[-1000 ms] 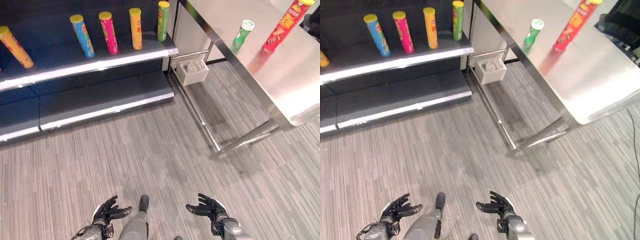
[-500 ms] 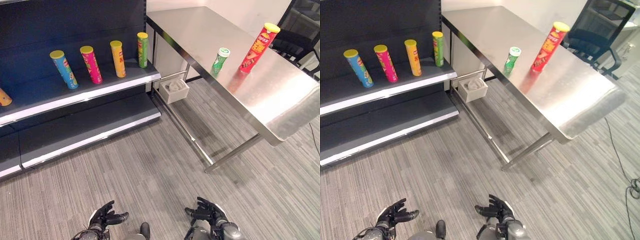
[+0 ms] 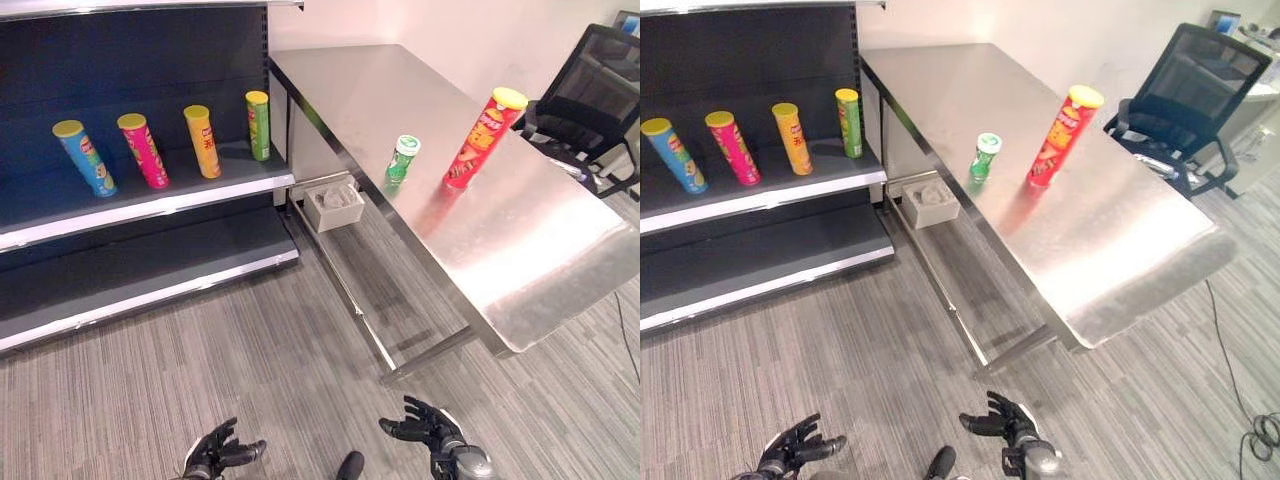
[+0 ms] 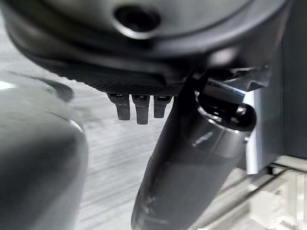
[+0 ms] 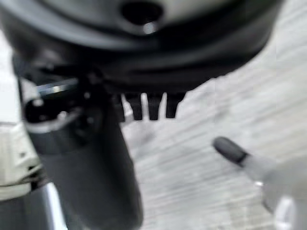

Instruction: Put the goods on the table back onto the shelves and tidy them up.

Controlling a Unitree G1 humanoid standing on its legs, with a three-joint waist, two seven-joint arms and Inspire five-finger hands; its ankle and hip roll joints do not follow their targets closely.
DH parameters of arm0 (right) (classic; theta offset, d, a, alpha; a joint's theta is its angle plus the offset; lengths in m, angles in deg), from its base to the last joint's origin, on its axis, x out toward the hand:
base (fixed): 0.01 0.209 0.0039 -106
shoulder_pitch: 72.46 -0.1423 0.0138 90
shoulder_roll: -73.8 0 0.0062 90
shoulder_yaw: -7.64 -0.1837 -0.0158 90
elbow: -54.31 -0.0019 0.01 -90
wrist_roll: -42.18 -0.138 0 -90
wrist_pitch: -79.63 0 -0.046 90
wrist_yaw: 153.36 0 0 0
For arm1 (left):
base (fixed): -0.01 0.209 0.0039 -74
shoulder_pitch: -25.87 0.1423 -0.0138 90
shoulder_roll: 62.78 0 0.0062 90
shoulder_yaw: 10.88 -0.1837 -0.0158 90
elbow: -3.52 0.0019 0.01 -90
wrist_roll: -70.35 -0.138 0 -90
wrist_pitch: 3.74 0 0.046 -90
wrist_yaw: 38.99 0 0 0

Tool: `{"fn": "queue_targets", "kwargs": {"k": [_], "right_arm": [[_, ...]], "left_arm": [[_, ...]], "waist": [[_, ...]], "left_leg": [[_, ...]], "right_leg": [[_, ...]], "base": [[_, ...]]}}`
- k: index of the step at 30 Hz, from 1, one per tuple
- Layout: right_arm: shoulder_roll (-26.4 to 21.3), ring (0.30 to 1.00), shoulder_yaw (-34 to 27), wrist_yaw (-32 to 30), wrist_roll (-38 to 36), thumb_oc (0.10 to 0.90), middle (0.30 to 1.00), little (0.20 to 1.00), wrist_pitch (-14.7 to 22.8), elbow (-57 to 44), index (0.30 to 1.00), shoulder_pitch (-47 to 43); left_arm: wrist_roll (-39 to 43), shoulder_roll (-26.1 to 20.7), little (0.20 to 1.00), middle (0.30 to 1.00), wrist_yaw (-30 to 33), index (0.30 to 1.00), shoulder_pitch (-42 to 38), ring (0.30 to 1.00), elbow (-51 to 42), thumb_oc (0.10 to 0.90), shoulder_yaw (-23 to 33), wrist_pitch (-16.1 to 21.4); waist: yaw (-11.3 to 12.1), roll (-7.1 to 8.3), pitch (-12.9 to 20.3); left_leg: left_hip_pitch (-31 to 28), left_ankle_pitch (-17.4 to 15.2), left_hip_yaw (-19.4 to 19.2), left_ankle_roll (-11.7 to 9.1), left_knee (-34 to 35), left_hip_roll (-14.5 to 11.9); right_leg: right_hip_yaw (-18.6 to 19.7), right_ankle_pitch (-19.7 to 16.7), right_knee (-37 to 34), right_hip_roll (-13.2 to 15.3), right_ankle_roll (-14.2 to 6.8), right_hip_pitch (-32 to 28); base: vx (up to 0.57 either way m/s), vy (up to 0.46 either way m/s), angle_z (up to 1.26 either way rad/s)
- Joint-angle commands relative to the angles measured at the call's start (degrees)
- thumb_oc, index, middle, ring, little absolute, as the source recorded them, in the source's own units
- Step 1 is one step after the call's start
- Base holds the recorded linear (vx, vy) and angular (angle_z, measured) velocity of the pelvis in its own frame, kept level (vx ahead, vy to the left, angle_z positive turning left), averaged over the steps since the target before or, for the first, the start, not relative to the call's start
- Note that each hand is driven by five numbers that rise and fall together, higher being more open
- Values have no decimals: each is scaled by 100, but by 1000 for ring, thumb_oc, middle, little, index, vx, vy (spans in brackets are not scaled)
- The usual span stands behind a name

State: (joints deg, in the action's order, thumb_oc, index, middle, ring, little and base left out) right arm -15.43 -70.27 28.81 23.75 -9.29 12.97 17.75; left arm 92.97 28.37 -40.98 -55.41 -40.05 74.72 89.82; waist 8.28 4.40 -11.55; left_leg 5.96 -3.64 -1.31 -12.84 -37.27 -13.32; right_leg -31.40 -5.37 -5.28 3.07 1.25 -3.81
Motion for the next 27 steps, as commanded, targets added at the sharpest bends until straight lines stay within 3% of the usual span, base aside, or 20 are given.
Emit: {"fn": "queue_targets", "kwargs": {"k": [1,3,6,8,9,10,14,16,19,21,22,24,25,26,27], "right_arm": [[-238,900,-39,-73,-169,800,900,900,279,-252,900,-173],[-266,900,-106,-96,-227,800,900,900,271,-152,900,-194],[-317,900,-116,-94,-214,800,900,900,267,-205,900,-173],[-332,900,-88,-75,-204,800,900,900,280,-230,900,-152],[-333,900,-88,-76,-204,800,900,900,279,-231,900,-151],[-330,900,-75,-57,-175,800,900,900,308,-298,900,-119],[-318,900,46,-80,-124,800,900,900,337,-361,900,-167],[-290,900,67,-65,-124,800,900,900,327,-349,900,-201],[-137,900,172,-57,-185,800,900,900,341,-368,900,-200],[-37,900,255,-28,-162,800,900,900,320,-194,900,-257],[-37,900,255,-28,-162,800,900,900,320,-194,900,-257],[40,900,286,16,-33,800,900,900,274,15,900,-282],[39,900,285,16,-33,800,900,900,274,16,900,-282],[95,900,317,14,23,800,900,900,248,206,900,-353],[103,900,293,9,17,800,900,900,241,222,900,-368]], "left_arm": [[231,-246,900,900,71,900,-280,900,-302,800,-182,229],[298,-201,900,900,110,900,-341,900,-227,800,-170,246],[334,-164,900,900,154,900,-348,900,-193,800,-159,249],[332,-129,900,900,157,900,-330,900,-12,800,-124,251],[332,-128,900,900,157,900,-329,900,-11,800,-124,252],[323,-81,900,900,147,900,-315,900,123,800,-108,253],[340,-63,900,900,176,900,-355,900,257,800,-87,249],[350,-68,900,900,167,900,-373,900,267,800,-68,247],[381,-129,900,900,228,900,-397,900,231,800,-32,261],[387,-210,900,900,239,900,-463,900,229,800,-63,276],[387,-210,900,900,238,900,-463,900,229,800,-63,276],[389,-340,900,900,230,900,-487,900,188,800,-43,262],[389,-339,900,900,230,900,-488,900,188,800,-44,262],[393,-416,900,900,280,900,-593,900,321,800,-17,245],[422,-443,900,900,300,900,-598,900,266,800,-12,251]], "waist": [[84,-39,-414],[131,-35,-466],[220,-51,-450],[315,-190,-393],[317,-189,-399],[343,-260,-338],[415,-233,-315],[444,-194,-298],[472,-47,-217],[530,166,-155],[531,167,-155],[562,421,-64],[557,417,-46],[558,519,-72],[531,511,-109]], "left_leg": [[-186,778,-284,501,898,143],[285,543,-434,572,1302,351],[574,542,-332,647,2224,708],[616,1101,-77,604,3262,848],[592,1119,-81,602,3295,851],[606,1468,-17,505,3922,888],[900,1809,-58,270,4227,780],[882,1804,-88,303,4227,742],[804,1867,-308,375,4227,639],[746,1806,-462,532,4090,735],[745,1806,-463,532,4090,736],[717,1483,-681,771,3890,843],[742,1484,-675,773,3882,837],[611,1232,-715,1015,3805,928],[490,1133,-729,1103,3809,962]], "right_leg": [[3,307,28,464,-894,-119],[83,403,28,478,-900,-141],[227,476,28,398,-915,-161],[337,588,28,185,-908,-246],[339,590,28,187,-907,-254],[410,703,28,4,-861,-367],[602,962,28,-284,-749,-640],[676,986,28,-327,-754,-722],[747,1186,28,-375,-724,-917],[803,1206,28,-272,-775,-1064],[804,1206,28,-271,-775,-1064],[757,1228,428,-85,-919,-1030],[754,1222,429,-92,-918,-1010],[802,1015,1404,202,-1107,-626],[850,782,1923,331,-1236,-386]], "base": [[67,-68,3],[114,-7,34],[148,72,6],[182,89,-3],[242,89,-15],[156,47,-29],[276,68,-32],[274,86,-15],[313,132,-39],[307,184,-12],[280,180,-5],[288,187,-12],[276,230,-10],[242,245,-10],[242,244,-17]]}}
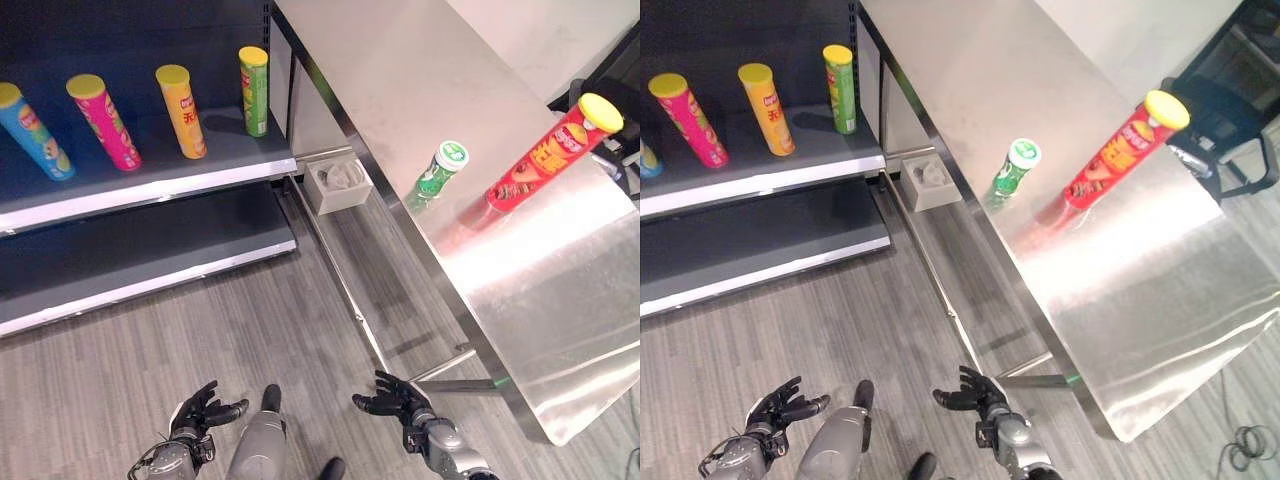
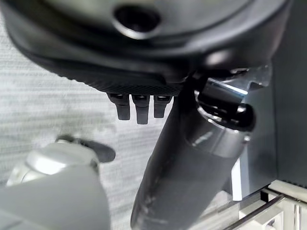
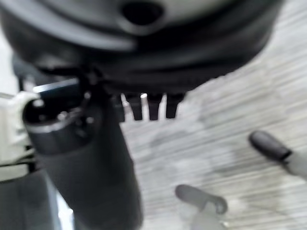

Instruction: Put the goods on the table back onto the shelves and tidy them up.

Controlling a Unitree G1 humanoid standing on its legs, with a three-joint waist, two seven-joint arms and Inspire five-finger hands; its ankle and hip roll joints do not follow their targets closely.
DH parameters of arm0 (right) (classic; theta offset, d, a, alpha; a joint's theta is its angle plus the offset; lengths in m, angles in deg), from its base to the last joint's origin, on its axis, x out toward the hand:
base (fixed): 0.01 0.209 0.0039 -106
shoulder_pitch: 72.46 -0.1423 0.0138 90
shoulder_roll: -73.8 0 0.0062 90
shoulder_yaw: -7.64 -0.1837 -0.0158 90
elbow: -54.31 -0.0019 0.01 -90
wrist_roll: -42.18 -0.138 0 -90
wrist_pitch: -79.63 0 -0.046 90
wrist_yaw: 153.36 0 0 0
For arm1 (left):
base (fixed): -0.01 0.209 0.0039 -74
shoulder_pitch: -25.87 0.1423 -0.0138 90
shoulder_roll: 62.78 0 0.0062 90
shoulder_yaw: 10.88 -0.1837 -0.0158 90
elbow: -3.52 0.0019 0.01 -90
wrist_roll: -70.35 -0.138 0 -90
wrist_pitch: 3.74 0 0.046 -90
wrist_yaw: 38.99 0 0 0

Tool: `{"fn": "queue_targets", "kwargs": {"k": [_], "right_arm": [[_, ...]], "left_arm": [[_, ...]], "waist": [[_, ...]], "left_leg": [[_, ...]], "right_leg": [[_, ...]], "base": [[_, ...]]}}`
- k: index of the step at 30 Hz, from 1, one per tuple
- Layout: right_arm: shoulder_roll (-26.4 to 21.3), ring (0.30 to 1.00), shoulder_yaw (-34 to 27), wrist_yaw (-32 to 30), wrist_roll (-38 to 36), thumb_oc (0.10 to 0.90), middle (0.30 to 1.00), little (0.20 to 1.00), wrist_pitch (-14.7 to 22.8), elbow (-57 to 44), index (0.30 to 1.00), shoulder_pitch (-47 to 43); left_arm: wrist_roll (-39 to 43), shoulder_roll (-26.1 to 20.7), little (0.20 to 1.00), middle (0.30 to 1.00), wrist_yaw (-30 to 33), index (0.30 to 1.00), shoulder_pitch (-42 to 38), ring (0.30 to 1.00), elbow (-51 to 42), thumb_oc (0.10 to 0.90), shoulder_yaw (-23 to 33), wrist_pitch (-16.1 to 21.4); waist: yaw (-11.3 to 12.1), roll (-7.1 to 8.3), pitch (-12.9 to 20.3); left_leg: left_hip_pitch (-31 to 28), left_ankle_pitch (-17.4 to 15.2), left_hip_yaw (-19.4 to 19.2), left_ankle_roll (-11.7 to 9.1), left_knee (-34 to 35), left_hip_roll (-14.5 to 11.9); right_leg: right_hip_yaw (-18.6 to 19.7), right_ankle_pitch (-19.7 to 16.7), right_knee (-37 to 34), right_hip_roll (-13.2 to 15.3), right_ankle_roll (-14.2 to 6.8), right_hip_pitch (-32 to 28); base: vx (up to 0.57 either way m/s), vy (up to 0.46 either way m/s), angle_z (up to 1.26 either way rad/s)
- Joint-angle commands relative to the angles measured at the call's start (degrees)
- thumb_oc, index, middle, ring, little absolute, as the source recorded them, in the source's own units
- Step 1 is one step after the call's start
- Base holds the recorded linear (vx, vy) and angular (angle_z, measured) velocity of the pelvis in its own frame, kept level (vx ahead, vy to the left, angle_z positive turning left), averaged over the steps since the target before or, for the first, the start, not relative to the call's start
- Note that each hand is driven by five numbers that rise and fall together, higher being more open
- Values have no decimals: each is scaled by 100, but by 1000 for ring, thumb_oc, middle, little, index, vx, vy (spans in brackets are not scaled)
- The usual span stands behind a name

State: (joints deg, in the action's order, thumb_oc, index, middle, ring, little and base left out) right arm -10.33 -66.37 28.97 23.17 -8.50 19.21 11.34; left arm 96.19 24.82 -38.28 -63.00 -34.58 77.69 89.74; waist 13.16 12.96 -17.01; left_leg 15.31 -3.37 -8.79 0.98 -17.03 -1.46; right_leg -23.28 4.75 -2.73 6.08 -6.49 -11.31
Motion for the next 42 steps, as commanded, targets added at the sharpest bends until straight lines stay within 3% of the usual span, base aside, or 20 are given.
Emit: {"fn": "queue_targets", "kwargs": {"k": [1,2,4,5,6,7,9,11,12,13,14,23,30,35,36,37,39,40,41,42], "right_arm": [[-408,900,-97,-7,75,800,900,900,162,-402,900,271],[-398,900,-133,11,92,800,900,900,174,-455,900,279],[-410,900,-151,13,147,800,900,900,146,-529,900,274],[-409,900,-151,13,147,800,900,900,146,-529,900,274],[-411,900,-185,5,206,800,900,900,112,-600,900,293],[-445,900,-195,-13,366,800,900,900,95,-579,900,318],[-479,900,-215,-44,396,800,900,900,78,-566,900,335],[-480,900,-217,-43,396,800,900,900,78,-566,900,335],[-486,900,-255,-74,372,800,900,900,101,-465,900,373],[-496,900,-266,-111,415,800,900,900,82,-353,900,401],[-447,900,-291,-175,522,800,900,900,66,6,900,446],[-314,900,-878,-224,435,800,900,900,-6,1319,900,821],[-320,900,-1368,-113,426,800,900,900,-170,2038,900,1358],[-948,900,-2716,-369,-721,800,900,900,-140,2432,900,1439],[-949,900,-2719,-368,-722,800,900,900,-141,2433,900,1436],[-1384,900,-3304,-522,-1058,800,900,900,-96,2444,900,1520],[-1613,900,-3601,-555,-1239,800,900,900,-81,2452,900,1566],[-2238,900,-4387,-949,-1521,800,900,900,133,1957,900,1672],[-2566,900,-4957,-1347,-1627,800,900,900,496,763,900,1749],[-2582,900,-5194,-1531,-1534,800,900,900,678,-40,900,1852]], "left_arm": [[100,-87,900,900,31,900,161,900,-281,800,-311,259],[131,-102,900,900,45,900,172,900,-336,800,-307,273],[118,-96,900,900,38,900,133,900,-348,800,-348,249],[118,-96,900,900,38,900,133,900,-348,800,-348,249],[40,-112,900,900,27,900,112,900,-279,800,-369,226],[-6,-137,900,900,-11,900,96,900,-327,800,-419,224],[-42,-154,900,900,-15,900,109,900,-410,800,-469,228],[-42,-153,900,900,-15,900,108,900,-411,800,-469,228],[-136,-177,900,900,-29,900,90,900,-431,800,-547,248],[-202,-198,900,900,-23,900,84,900,-384,800,-574,238],[-333,-115,900,900,-97,900,117,900,-262,800,-640,223],[-399,-92,900,900,-184,900,82,900,-199,800,-547,239],[-565,-140,900,900,-361,900,-5,900,-77,800,-511,174],[-446,-239,900,900,-444,900,-13,900,-124,800,-362,152],[-446,-238,900,900,-443,900,-17,900,-124,800,-363,151],[-378,-274,900,900,-473,900,30,900,-234,800,-316,161],[-373,-286,900,900,-493,900,17,900,-250,800,-337,159],[-387,-292,900,900,-485,900,28,900,-303,800,-358,171],[-388,-215,900,900,-434,900,75,900,-328,800,-326,202],[-388,-157,900,900,-397,900,89,900,-324,800,-290,244]], "waist": [[43,-351,450],[7,-358,408],[-125,-556,312],[-124,-555,309],[-266,-672,264],[-319,-690,240],[-340,-694,203],[-347,-700,216],[-424,-647,206],[-441,-590,204],[-445,-550,338],[-725,-718,523],[-1134,-789,634],[-1414,-819,686],[-1405,-815,693],[-1498,-820,722],[-1532,-820,755],[-1661,-841,820],[-1783,-865,852],[-1840,-889,866]], "left_leg": [[-427,1108,20,-279,1781,-231],[-621,969,-11,-142,1792,-127],[-1001,826,-7,-28,1888,-140],[-1004,826,-8,-28,1889,-138],[-1362,727,-32,31,2056,-120],[-1529,661,37,-28,2142,-108],[-1551,636,133,-70,2125,-76],[-1536,644,141,-73,2127,-86],[-1570,574,282,-167,2113,-22],[-1575,534,308,-162,2080,35],[-1618,478,197,-168,2087,78],[-1692,465,12,-291,2203,3],[-1894,320,-507,-312,2203,-85],[-2124,166,-962,-305,2203,-134],[-2109,180,-972,-305,2203,-131],[-2188,119,-1064,-314,2203,-147],[-2194,118,-1099,-322,2203,-148],[-2269,46,-1149,-326,2203,-155],[-2312,13,-1207,-315,2203,-145],[-2343,-5,-1256,-313,2203,-147]], "right_leg": [[38,-239,1663,22,-459,378],[13,-719,2319,270,-643,549],[-130,-1070,3292,555,-699,996],[-129,-1068,3295,557,-699,995],[-417,-1201,3521,888,-658,1131],[-504,-999,2722,898,-568,1254],[-459,-977,2116,796,-571,1282],[-472,-992,2090,781,-564,1283],[-113,-965,873,555,-570,1314],[109,-934,662,435,-547,1225],[48,-971,362,419,-589,1000],[88,-1017,-227,278,-544,859],[446,-1086,-227,226,-583,996],[763,-1161,-227,178,-647,1059],[774,-1172,-227,180,-642,1080],[821,-1173,-227,175,-683,1054],[833,-1183,-227,181,-688,1062],[837,-1174,-227,179,-733,1016],[893,-1189,-227,172,-758,1014],[932,-1196,-227,167,-765,1012]], "base": [[164,207,-17],[140,221,-8],[157,254,2],[233,225,2],[347,118,3],[382,108,11],[179,-40,8],[84,-53,28],[170,-93,40],[261,-71,58],[187,7,63],[65,10,-10],[58,18,-37],[52,33,-50],[58,27,-40],[58,25,-51],[62,33,-85],[58,68,-85],[77,94,-56],[8,56,-19]]}}
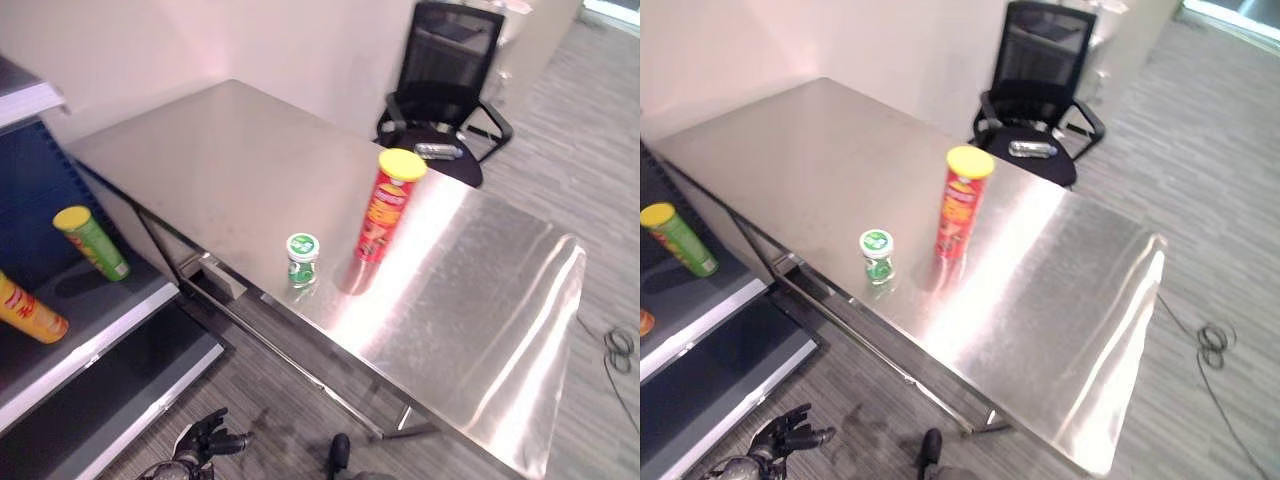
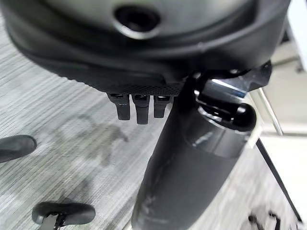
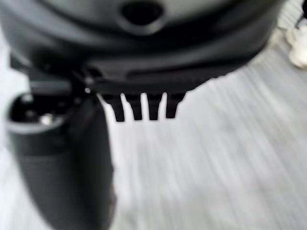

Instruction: Put the goods on the table back onto the shelves and tidy them up.

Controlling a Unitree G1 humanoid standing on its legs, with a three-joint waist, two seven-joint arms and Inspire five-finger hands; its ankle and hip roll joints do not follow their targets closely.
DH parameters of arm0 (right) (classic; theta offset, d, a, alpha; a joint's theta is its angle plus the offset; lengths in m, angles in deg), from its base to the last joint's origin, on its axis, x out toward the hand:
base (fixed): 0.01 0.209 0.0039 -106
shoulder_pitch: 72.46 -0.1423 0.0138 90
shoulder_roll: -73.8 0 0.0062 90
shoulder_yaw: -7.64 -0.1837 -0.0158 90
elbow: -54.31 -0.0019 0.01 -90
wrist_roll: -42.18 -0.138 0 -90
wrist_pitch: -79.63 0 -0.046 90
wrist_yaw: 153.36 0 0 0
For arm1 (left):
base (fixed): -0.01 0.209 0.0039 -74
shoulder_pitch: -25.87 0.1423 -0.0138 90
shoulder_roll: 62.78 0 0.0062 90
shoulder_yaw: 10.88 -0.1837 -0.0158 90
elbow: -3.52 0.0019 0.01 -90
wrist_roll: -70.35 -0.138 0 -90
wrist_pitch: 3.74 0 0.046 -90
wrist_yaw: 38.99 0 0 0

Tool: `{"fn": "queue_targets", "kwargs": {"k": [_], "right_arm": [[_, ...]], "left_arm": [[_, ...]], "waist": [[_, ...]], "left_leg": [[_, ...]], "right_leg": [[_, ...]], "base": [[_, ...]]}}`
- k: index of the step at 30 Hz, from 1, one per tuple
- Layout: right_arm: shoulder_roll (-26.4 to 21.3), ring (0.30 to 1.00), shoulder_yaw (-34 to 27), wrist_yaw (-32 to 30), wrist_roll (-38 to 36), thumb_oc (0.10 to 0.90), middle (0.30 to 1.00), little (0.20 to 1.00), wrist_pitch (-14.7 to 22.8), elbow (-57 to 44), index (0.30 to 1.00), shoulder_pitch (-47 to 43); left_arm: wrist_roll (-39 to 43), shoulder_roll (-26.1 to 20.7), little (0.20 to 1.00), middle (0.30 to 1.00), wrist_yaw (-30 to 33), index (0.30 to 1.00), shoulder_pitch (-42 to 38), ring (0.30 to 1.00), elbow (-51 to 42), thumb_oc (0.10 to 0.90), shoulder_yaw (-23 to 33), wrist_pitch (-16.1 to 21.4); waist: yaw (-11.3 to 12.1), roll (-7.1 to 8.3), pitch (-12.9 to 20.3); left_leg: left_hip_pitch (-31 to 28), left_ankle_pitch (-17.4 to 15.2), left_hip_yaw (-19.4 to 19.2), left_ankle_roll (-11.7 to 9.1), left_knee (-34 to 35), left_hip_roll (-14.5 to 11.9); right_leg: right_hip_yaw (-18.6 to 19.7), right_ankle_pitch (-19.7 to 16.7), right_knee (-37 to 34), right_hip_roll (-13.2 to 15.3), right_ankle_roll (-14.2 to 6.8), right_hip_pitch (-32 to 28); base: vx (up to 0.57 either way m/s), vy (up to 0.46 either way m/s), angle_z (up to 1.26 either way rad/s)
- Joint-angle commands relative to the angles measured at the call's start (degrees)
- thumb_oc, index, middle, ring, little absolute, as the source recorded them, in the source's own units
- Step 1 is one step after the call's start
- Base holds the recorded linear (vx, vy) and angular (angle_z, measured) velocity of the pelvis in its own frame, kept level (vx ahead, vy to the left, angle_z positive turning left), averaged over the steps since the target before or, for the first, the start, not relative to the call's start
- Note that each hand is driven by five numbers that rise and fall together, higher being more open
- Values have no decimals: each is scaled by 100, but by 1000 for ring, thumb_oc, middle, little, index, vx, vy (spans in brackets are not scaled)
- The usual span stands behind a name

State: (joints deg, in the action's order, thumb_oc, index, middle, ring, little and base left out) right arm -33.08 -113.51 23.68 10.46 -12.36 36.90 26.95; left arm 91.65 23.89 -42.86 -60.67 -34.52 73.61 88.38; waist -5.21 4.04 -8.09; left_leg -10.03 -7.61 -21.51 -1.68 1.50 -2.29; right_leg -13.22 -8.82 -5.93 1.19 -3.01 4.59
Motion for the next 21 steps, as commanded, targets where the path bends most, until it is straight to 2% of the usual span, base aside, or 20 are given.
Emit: {"fn": "queue_targets", "kwargs": {"k": [1,2,3,7,8,11,13,15,18,21], "right_arm": [[-276,900,-500,-1032,-241,800,900,900,1041,-1868,900,315],[-394,900,-742,-1071,-459,800,900,900,1320,-2732,900,221],[-440,900,-774,-1122,-466,800,900,900,1525,-3049,900,162],[-575,900,-942,-797,-793,800,900,900,2234,-5361,900,-237],[-686,900,-723,-422,-938,800,900,900,2401,-6338,900,-486],[-870,900,-417,58,-998,800,900,900,2398,-7267,900,-691],[-818,900,-163,536,-1403,800,900,900,2342,-7960,900,-888],[-810,900,-59,672,-1516,800,900,900,2281,-8143,900,-941],[-803,900,302,1222,-1813,800,900,900,2037,-8786,900,-966],[-872,900,421,1427,-1938,800,900,900,1866,-8951,900,-898]], "left_arm": [[63,-63,900,900,62,900,-147,900,-329,800,110,383],[36,-27,900,900,103,900,-147,900,-252,800,139,415],[17,9,900,900,119,900,-159,900,-219,800,117,433],[-158,53,900,900,80,900,-148,900,-49,800,99,433],[-249,40,900,900,-18,900,-74,900,-66,800,76,421],[-313,9,900,900,-124,900,-15,900,-91,800,58,420],[-410,-13,900,900,-302,900,107,900,-137,800,23,391],[-416,-10,900,900,-337,900,120,900,-124,800,14,389],[-490,7,900,900,-443,900,242,900,-167,800,4,383],[-508,22,900,900,-484,900,309,900,-157,800,19,387]], "waist": [[11,11,-23],[-48,2,-3],[-77,-12,-2],[-140,-24,16],[-111,-22,31],[-70,-13,27],[5,-8,50],[29,-8,67],[130,-30,83],[142,-43,93]], "left_leg": [[206,444,8,-44,350,-58],[173,423,-42,-40,350,-55],[139,384,-63,-43,350,-64],[101,382,-138,-38,350,-63],[89,389,-130,-45,350,-60],[81,379,-107,-58,350,-66],[105,411,-63,-65,350,-55],[115,418,-45,-66,350,-45],[122,437,1,-79,350,-39],[127,445,14,-89,350,-35]], "right_leg": [[-66,142,93,663,-1108,-561],[-21,142,93,656,-1112,-558],[-3,153,93,648,-1119,-574],[35,123,94,660,-1112,-564],[-4,124,96,675,-1104,-577],[-45,141,105,683,-1104,-603],[-168,118,94,733,-1086,-644],[-204,119,95,746,-1079,-643],[-325,126,105,785,-1057,-692],[-363,130,99,797,-1049,-708]], "base": [[3,41,-13],[5,35,-17],[-2,44,-32],[-6,14,-22],[-27,-13,-16],[-10,-9,2],[-14,-9,12],[-1,-5,26],[-3,-11,29],[-11,-8,12]]}}
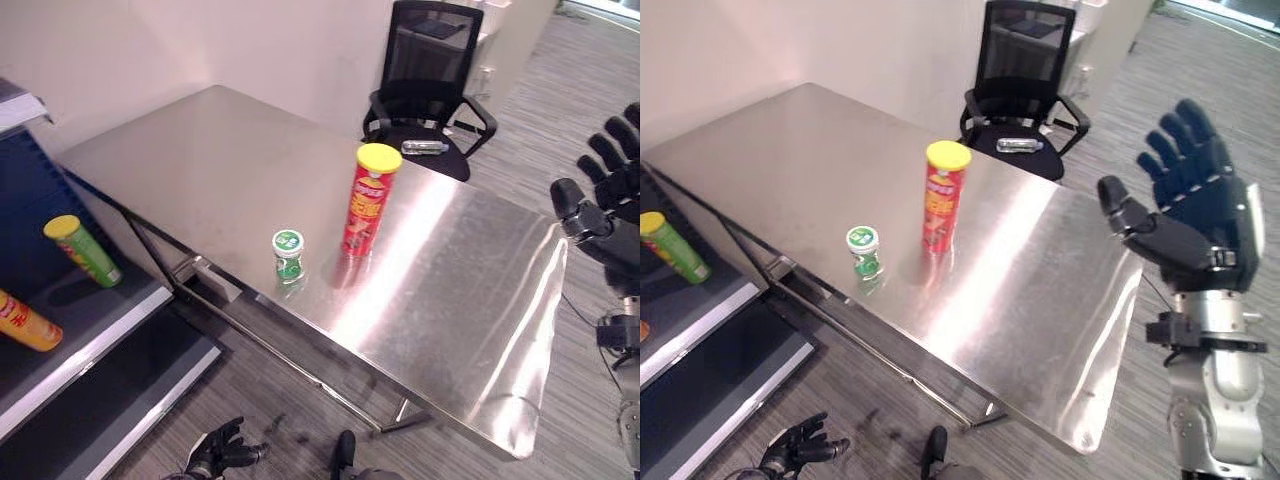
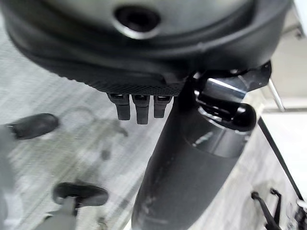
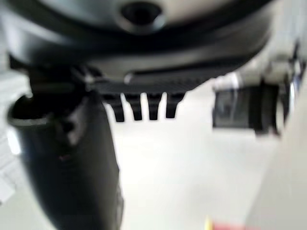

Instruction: Put the goods on the table back onto the shelves and tidy them up.

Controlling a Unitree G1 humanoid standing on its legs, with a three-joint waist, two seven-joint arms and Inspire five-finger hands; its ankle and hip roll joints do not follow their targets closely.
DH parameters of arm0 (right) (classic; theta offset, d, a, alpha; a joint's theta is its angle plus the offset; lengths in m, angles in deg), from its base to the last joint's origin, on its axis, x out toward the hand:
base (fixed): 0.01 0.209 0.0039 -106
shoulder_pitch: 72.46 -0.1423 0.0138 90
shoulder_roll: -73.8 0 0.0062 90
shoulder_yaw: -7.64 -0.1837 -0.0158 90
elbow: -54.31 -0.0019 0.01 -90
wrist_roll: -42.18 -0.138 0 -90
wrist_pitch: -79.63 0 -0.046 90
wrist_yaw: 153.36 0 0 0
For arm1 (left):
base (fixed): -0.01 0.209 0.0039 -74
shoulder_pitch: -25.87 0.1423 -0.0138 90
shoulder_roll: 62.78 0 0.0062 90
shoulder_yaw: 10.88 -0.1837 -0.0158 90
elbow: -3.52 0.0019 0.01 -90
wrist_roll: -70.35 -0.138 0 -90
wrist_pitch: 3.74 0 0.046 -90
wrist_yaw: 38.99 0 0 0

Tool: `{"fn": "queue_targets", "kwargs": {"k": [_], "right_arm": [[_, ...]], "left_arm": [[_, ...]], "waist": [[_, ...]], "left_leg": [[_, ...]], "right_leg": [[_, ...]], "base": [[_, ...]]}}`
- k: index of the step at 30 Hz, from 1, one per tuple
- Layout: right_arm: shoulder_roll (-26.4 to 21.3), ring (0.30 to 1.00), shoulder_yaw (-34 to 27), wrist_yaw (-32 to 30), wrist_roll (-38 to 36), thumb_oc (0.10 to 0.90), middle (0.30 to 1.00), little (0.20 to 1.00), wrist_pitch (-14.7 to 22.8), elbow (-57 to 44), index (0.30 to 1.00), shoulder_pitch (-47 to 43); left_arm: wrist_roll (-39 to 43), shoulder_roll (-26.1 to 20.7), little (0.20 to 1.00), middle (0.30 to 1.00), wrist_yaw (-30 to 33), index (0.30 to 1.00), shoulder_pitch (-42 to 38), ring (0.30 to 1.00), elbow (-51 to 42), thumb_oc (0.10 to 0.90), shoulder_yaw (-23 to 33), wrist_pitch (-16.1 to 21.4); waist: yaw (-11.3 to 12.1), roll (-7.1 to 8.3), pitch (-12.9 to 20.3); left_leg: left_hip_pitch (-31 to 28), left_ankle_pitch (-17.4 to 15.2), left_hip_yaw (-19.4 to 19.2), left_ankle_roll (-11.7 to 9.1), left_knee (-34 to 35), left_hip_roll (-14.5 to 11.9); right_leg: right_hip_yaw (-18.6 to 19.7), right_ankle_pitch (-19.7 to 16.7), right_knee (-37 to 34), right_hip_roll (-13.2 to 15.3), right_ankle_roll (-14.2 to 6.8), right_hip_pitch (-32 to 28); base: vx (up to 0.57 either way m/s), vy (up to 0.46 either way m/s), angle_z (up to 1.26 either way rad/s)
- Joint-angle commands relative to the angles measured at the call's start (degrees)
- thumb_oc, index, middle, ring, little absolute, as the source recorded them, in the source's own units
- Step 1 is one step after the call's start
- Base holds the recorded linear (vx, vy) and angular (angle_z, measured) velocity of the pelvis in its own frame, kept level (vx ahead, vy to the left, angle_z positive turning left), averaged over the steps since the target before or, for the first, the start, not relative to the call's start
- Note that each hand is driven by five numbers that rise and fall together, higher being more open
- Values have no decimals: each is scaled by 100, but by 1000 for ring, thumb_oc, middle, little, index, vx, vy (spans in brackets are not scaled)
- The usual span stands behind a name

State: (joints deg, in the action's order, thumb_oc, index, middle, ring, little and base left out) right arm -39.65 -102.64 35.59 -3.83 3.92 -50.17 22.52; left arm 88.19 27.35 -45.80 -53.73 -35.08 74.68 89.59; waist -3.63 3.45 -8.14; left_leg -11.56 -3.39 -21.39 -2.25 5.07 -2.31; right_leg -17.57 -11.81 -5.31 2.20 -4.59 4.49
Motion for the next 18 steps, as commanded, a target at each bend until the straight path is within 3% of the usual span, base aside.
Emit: {"fn": "queue_targets", "kwargs": {"k": [1,6,7,9,10,18], "right_arm": [[-328,900,-581,427,-483,800,900,900,165,-394,900,-394],[-724,900,-270,1074,-575,800,900,900,-349,-799,900,23],[-956,900,-287,1281,-714,800,900,900,-624,-345,900,147],[-1159,900,-232,1417,-647,800,900,900,-622,-359,900,234],[-1454,900,158,1672,-419,800,900,900,-840,-488,900,345],[-1592,900,868,1775,53,800,900,900,-947,-587,900,103]], "left_arm": [[-188,-320,900,900,-221,900,-351,900,-112,800,-66,267],[-256,-290,900,900,-329,900,-215,900,-82,800,7,294],[-270,-311,900,900,-387,900,-235,900,-74,800,15,298],[-278,-328,900,900,-399,900,-236,900,-77,800,6,317],[-293,-287,900,900,-441,900,-242,900,-64,800,-3,297],[-328,-178,900,900,-388,900,-301,900,17,800,-79,304]], "waist": [[-7,13,96],[-8,-7,80],[-11,-3,75],[-5,4,79],[3,1,69],[94,-28,49]], "left_leg": [[281,33,-8,-40,-7,-30],[296,76,-69,-80,-7,-37],[303,95,-60,-96,-7,-45],[320,109,-54,-106,-7,-46],[340,152,-26,-144,-7,-82],[401,231,45,-184,-7,-127]], "right_leg": [[51,424,40,705,-888,-701],[-46,412,31,725,-864,-700],[-88,427,31,726,-859,-713],[-104,430,31,723,-849,-707],[-175,464,31,717,-831,-727],[-304,519,31,700,-793,-750]], "base": [[-8,-10,5],[-30,-25,2],[-33,-41,-2],[-27,-46,5],[-31,-60,9],[-17,-37,4]]}}
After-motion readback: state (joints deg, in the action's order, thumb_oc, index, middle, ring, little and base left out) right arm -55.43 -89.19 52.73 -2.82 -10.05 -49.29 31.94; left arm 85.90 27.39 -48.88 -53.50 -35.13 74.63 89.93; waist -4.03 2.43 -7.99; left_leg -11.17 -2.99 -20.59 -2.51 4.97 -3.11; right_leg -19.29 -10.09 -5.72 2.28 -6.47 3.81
